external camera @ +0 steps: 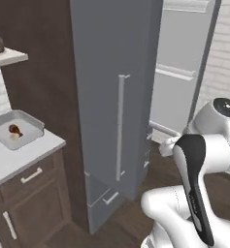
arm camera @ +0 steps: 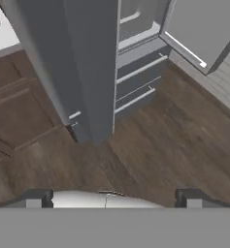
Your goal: Place one garlic and one chicken drumstick in each tupperware on the nearby counter, to pack two identical lunches.
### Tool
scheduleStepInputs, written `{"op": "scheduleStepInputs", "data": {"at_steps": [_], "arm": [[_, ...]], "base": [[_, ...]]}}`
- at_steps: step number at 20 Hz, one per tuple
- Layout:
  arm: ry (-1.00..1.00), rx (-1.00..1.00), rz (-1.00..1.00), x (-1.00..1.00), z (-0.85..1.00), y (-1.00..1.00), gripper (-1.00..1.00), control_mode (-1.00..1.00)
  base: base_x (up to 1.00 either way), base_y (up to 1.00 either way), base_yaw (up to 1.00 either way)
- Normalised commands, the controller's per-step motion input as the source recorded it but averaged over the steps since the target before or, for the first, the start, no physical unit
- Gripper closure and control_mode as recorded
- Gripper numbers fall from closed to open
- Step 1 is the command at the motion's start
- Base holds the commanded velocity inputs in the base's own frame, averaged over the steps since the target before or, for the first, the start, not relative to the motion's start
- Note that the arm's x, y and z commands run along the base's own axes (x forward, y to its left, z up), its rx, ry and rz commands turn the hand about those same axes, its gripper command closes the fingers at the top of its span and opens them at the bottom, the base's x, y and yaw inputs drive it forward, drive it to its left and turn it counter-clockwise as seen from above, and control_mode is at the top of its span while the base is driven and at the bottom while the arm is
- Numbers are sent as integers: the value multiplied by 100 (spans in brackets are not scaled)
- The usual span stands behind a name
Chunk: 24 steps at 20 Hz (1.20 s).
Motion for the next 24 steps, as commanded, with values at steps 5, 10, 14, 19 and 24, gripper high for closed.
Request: {"op": "scheduleStepInputs", "data": {"at_steps": [5, 10, 14, 19, 24], "arm": [[0, 0, 0, 0, 0, 0, -100, 100], [0, 0, 0, 0, 0, 0, -100, 100], [0, 0, 0, 0, 0, 0, -100, 100], [0, 0, 0, 0, 0, 0, -100, 100], [0, 0, 0, 0, 0, 0, -100, 100]], "base": [[37, -9, -78], [22, -21, -78], [18, -12, -54], [32, 0, 1], [96, 0, 44]]}}
